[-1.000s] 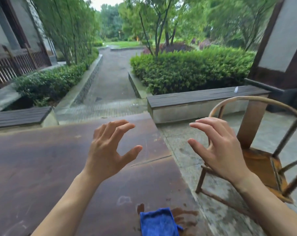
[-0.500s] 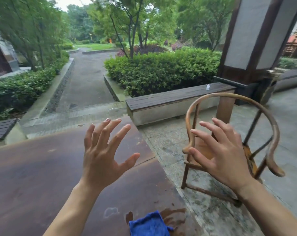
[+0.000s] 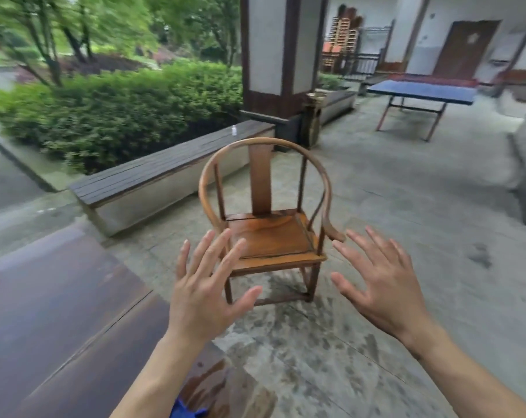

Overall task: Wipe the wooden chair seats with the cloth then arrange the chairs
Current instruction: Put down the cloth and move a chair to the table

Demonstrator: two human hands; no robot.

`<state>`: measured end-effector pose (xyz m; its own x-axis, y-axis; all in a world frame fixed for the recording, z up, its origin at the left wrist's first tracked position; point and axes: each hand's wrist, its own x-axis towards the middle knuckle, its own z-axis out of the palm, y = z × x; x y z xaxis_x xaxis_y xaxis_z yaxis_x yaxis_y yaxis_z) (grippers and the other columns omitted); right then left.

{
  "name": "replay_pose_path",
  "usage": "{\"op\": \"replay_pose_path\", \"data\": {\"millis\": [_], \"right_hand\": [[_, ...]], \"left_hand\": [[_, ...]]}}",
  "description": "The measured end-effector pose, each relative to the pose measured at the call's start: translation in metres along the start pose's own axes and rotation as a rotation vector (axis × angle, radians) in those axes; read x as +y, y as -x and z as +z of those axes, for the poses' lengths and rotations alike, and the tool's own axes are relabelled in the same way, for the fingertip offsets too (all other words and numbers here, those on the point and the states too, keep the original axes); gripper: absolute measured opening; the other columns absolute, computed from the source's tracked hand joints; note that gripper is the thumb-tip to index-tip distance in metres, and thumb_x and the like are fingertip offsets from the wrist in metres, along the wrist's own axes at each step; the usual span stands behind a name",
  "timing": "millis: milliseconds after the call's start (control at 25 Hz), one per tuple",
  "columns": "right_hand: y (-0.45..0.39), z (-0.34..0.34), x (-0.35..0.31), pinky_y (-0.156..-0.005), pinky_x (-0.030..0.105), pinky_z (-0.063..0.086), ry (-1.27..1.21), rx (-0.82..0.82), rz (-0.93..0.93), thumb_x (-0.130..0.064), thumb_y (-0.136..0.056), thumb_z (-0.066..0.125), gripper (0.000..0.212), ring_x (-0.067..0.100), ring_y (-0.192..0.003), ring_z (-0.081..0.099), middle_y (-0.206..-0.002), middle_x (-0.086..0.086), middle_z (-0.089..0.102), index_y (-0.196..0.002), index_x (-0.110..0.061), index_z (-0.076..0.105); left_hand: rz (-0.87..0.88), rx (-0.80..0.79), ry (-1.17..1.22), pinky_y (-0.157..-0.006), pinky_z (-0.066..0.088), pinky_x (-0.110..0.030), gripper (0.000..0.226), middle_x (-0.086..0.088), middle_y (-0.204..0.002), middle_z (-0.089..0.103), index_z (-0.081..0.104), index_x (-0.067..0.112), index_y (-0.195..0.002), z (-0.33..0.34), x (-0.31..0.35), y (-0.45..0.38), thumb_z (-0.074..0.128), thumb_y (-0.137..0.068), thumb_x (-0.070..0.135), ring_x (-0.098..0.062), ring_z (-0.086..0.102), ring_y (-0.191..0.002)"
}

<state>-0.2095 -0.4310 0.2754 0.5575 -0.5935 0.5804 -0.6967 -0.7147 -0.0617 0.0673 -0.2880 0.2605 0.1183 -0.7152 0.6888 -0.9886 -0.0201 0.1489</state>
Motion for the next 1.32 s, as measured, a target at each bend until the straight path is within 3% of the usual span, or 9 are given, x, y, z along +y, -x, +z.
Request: {"op": "replay_pose_path", "data": {"millis": [320, 640, 880, 1320], "right_hand": [[0.053, -0.005, 0.18, -0.11, 0.053, 0.034, 0.043, -0.051, 0.262, -0.069, -0.095, 0.029, 0.064, 0.03, -0.139, 0.046, -0.143, 0.003, 0.058, -0.134, -0.03, 0.062], [0.07, 0.001, 0.316, -0.112, 0.056, 0.037, 0.041, -0.142, 0.402, -0.073, -0.096, 0.019, 0.069, 0.028, -0.142, 0.042, -0.146, 0.002, 0.055, -0.138, -0.033, 0.057], [0.044, 0.034, 0.375, -0.114, 0.056, 0.034, 0.016, -0.17, 0.42, -0.074, -0.096, 0.018, 0.069, 0.026, -0.146, 0.038, -0.149, 0.001, 0.052, -0.14, -0.034, 0.055], [-0.099, 0.136, 0.525, -0.113, 0.054, 0.036, 0.052, -0.188, 0.406, -0.072, -0.096, 0.024, 0.065, 0.025, -0.145, 0.039, -0.148, -0.001, 0.053, -0.14, -0.034, 0.053]], "left_hand": [[0.09, -0.213, 0.06, -0.119, 0.022, -0.06, 0.076, 0.0, -0.159, 0.038, 0.045, 0.032, -0.149, 0.152, 0.144, -0.075, 0.031, -0.09, 0.078, -0.023, 0.028, -0.15], [0.152, -0.352, 0.057, -0.121, 0.016, -0.059, 0.078, 0.002, -0.161, 0.032, 0.035, 0.036, -0.152, 0.255, 0.237, -0.139, 0.027, -0.089, 0.081, -0.022, 0.023, -0.152], [0.202, -0.4, 0.062, -0.121, 0.016, -0.059, 0.077, 0.002, -0.162, 0.032, 0.036, 0.036, -0.152, 0.324, 0.254, -0.183, 0.027, -0.09, 0.08, -0.023, 0.023, -0.152], [0.209, -0.433, 0.09, -0.12, 0.016, -0.058, 0.08, 0.002, -0.162, 0.032, 0.031, 0.035, -0.154, 0.505, 0.232, -0.336, 0.025, -0.09, 0.082, -0.022, 0.025, -0.151]]}}
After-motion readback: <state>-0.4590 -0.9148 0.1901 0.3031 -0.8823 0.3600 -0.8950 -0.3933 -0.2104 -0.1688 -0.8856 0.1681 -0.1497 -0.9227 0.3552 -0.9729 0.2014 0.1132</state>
